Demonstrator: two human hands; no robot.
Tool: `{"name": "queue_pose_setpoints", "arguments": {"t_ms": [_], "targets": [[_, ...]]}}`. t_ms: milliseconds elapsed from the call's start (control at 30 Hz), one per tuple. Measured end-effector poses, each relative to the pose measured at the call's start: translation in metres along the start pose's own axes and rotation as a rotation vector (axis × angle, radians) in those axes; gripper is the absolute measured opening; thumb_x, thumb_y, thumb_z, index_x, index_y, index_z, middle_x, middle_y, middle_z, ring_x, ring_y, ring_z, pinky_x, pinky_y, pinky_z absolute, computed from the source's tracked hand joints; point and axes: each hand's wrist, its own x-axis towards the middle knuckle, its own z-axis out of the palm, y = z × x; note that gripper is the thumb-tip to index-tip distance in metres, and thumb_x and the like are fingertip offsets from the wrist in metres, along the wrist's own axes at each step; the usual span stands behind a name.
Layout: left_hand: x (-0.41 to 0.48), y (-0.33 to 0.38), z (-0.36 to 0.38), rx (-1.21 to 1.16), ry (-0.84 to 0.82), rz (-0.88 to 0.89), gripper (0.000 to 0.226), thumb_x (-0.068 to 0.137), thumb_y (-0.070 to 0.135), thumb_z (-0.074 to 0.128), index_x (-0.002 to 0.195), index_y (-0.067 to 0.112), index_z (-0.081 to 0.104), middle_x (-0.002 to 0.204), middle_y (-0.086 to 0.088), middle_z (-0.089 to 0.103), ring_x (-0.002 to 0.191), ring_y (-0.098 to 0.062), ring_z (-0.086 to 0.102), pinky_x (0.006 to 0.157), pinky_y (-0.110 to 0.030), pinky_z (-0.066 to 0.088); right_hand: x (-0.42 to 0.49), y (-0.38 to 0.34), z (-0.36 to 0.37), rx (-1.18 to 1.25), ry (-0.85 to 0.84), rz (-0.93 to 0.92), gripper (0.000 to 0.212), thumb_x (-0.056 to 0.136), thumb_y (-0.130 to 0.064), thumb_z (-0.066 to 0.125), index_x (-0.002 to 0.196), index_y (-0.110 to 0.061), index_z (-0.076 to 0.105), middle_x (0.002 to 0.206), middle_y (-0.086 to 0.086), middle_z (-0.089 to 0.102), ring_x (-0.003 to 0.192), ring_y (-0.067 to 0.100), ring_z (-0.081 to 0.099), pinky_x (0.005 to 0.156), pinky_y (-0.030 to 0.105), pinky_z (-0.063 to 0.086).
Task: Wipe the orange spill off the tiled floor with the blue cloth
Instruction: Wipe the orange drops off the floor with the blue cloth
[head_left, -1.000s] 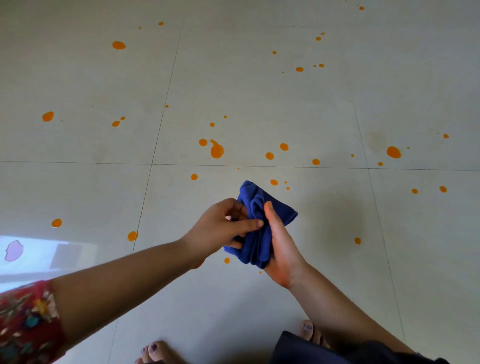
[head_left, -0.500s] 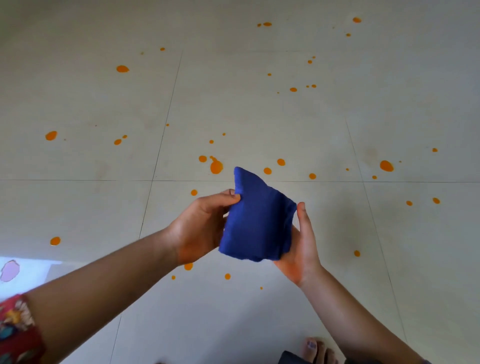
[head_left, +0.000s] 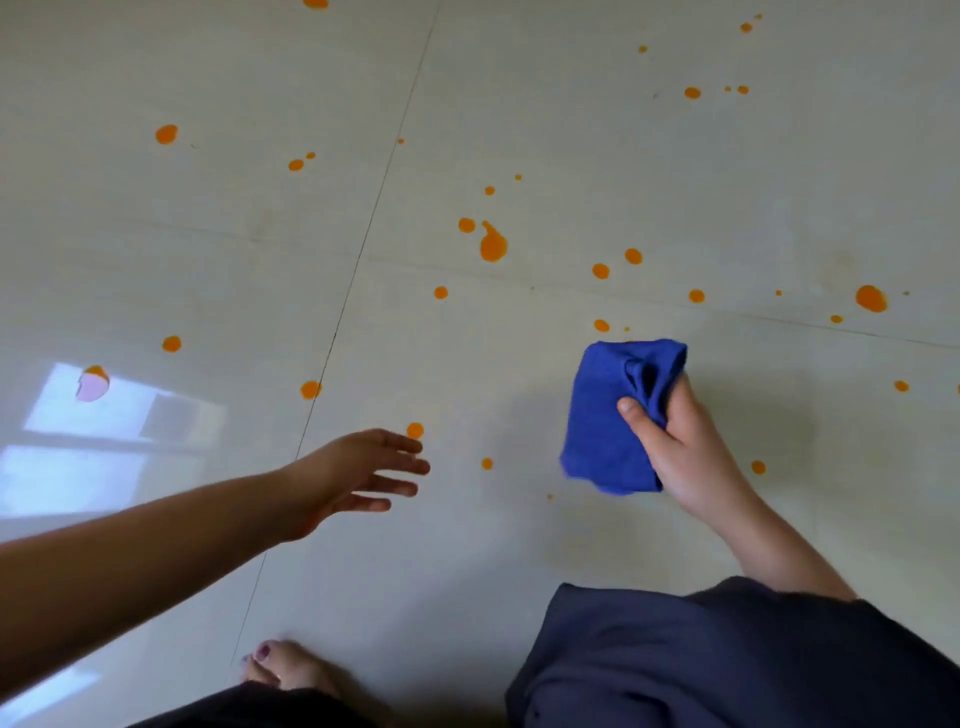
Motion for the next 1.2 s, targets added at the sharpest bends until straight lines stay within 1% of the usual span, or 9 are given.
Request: {"name": "queue_pose_setpoints", "arguments": {"t_ms": [100,167,233,300,433,567,800,1100,1200], "targets": [[0.007,-0.02,-0.005,0.234,-0.047,-0.003,0.022,0.092,0.01,0.058,0.112,0.019,0.062,0.107,0.005,0.073,0.1,-0.013,0.068,0.086,-0.029,0.05,-0.003,-0.002,-0.01,-0.72,0.032,-0.349,0.049,0.078,-0.006,0.06,0.122,-0.018,0.044,0.058,0.01,0.063,0.047,0.038,0.058,0.046,0.029,0.035],[0.015,-0.028,-0.003,0.364,-0.049,0.056,0.02,0.09,0.01,0.059,0.107,0.021,0.063,0.106,0.006,0.071,0.097,-0.014,0.066,0.081,-0.028,0.048,-0.016,0.006,-0.007,-0.849,-0.068,-0.365,0.073,0.057,-0.002,0.073,0.125,-0.02,0.055,0.081,0.01,0.074,0.055,0.035,0.065,0.044,0.027,0.043],[0.025,-0.032,0.002,0.506,-0.061,0.159,0.017,0.084,0.021,0.063,0.1,0.027,0.063,0.102,0.01,0.07,0.098,-0.014,0.065,0.086,-0.034,0.05,-0.039,0.026,-0.001,-0.942,-0.402,-0.288,0.069,0.062,-0.022,0.073,0.129,-0.024,0.059,0.127,0.0,0.066,0.098,0.025,0.07,0.073,0.031,0.054],[0.035,-0.035,0.009,0.674,-0.114,0.245,0.015,0.088,0.024,0.062,0.1,0.033,0.059,0.107,0.012,0.067,0.104,-0.012,0.062,0.093,-0.029,0.049,-0.057,0.048,-0.001,-1.032,-0.653,-0.123,0.065,0.074,-0.06,0.044,0.131,-0.032,0.058,0.154,-0.006,0.036,0.139,0.018,0.04,0.106,0.037,0.036],[0.047,-0.046,0.02,1.067,-0.067,0.456,0.03,0.095,0.032,0.054,0.125,0.036,0.049,0.13,0.017,0.051,0.12,-0.006,0.048,0.098,-0.022,0.038,-0.046,0.067,0.027,-0.998,-0.223,-0.032,0.06,0.088,-0.06,0.033,0.133,-0.029,0.057,0.155,0.004,0.035,0.14,0.03,0.037,0.107,0.048,0.034],[0.054,-0.043,0.02,1.256,-0.055,0.585,0.054,0.093,0.037,0.056,0.142,0.033,0.034,0.152,0.013,0.032,0.14,-0.009,0.03,0.111,-0.028,0.029,-0.04,0.094,0.09,-1.1,-0.201,-0.13,0.062,0.094,-0.058,0.028,0.152,-0.038,0.019,0.163,-0.002,0.013,0.148,0.039,0.009,0.11,0.066,0.017],[0.093,0.005,0.049,1.489,-0.049,0.755,0.077,0.094,0.039,0.051,0.154,0.024,0.005,0.163,0.006,-0.005,0.15,-0.013,-0.002,0.118,-0.027,0.01,-0.07,0.149,0.039,-0.929,0.047,0.093,0.056,0.097,-0.032,0.028,0.151,-0.018,0.026,0.159,-0.004,0.018,0.147,0.021,0.018,0.105,0.049,0.042],[0.134,0.01,0.133,1.547,0.023,0.746,0.113,0.081,0.065,0.058,0.15,0.021,-0.02,0.153,-0.007,-0.036,0.146,-0.025,-0.024,0.122,-0.037,0.004,-0.096,0.165,0.019,-0.975,0.036,0.023,0.052,0.102,-0.034,0.024,0.151,-0.015,0.028,0.157,0.002,0.029,0.147,0.024,0.022,0.119,0.039,0.014],[0.136,0.004,0.132,1.566,0.041,0.759,0.116,0.079,0.07,0.055,0.145,0.022,-0.028,0.145,-0.005,-0.044,0.144,-0.024,-0.028,0.122,-0.036,0.001,-0.115,0.187,-0.022,-0.919,0.203,0.186,0.058,0.104,-0.042,0.011,0.151,-0.015,0.032,0.158,0.001,0.026,0.148,0.022,0.016,0.12,0.04,0.011]]}}
